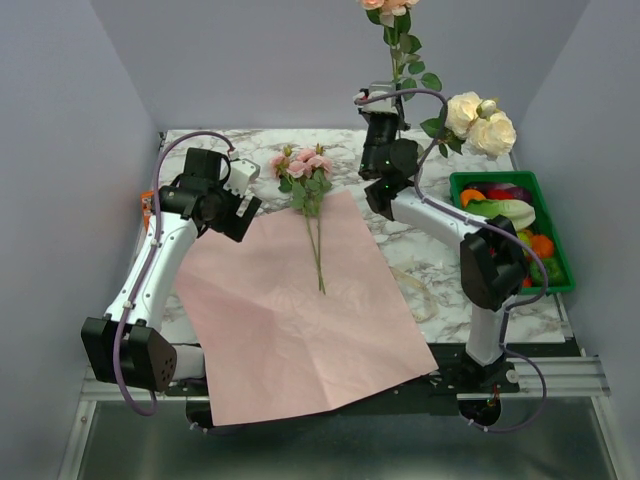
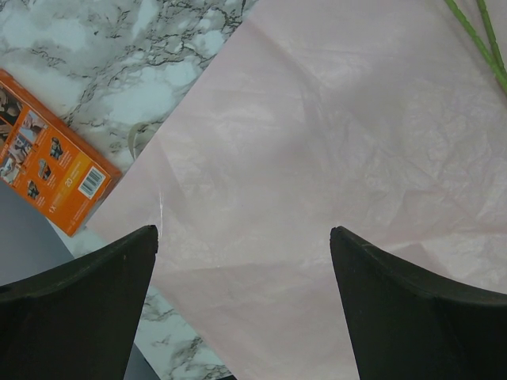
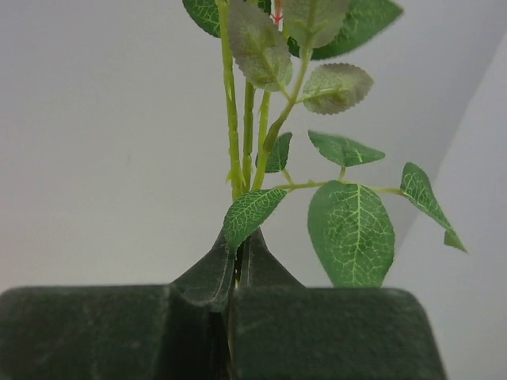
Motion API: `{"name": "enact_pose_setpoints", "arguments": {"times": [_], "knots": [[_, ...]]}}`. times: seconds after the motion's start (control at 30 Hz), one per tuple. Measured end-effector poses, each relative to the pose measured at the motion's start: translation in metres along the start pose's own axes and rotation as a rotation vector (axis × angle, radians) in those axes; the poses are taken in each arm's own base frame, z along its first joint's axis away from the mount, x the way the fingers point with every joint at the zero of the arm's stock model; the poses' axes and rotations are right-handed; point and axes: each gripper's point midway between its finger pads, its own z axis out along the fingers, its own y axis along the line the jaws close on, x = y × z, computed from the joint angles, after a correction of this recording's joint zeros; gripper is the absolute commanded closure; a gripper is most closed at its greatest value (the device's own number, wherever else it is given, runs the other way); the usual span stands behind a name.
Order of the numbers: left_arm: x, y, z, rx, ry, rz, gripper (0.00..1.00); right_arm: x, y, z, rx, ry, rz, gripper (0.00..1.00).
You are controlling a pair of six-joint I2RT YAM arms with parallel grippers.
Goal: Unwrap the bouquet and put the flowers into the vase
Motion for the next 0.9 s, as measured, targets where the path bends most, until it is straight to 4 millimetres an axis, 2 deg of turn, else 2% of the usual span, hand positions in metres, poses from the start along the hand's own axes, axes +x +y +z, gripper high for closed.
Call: {"name": "enact_pose_setpoints", "arguments": {"times": [0.1, 0.13, 0.2, 0.3, 0.33, 0.43, 0.63, 0.9], "knots": [[0.0, 0.0, 0.0, 0.0, -0.001, 0.0, 0.01, 0.003, -0.003, -0.005, 0.098, 0.045, -0.035, 0.83], [0.0, 0.0, 0.0, 0.0, -0.001, 0.0, 0.01, 0.005, -0.003, -0.008, 0.126, 0.066, -0.052, 0.77], [0.0, 0.0, 0.0, 0.0, -0.001, -0.001, 0.01, 0.01, -0.005, -0.016, 0.167, 0.11, -0.104, 0.7], [0.0, 0.0, 0.0, 0.0, -0.002, -0.001, 0.01, 0.018, -0.007, -0.028, 0.199, 0.184, -0.171, 0.55], [0.0, 0.0, -0.001, -0.001, -0.003, 0.0, 0.01, 0.02, -0.009, -0.032, 0.209, 0.205, -0.185, 0.47], [0.0, 0.0, -0.003, -0.004, -0.01, 0.005, 0.01, 0.022, -0.015, -0.04, 0.236, 0.254, -0.204, 0.3], [0.002, 0.0, -0.008, -0.008, -0.023, 0.014, 0.01, 0.026, -0.025, -0.058, 0.237, 0.318, -0.267, 0.25], [0.001, 0.0, -0.01, -0.009, -0.029, 0.017, 0.01, 0.007, -0.03, -0.106, 0.153, 0.335, -0.242, 0.25]]}}
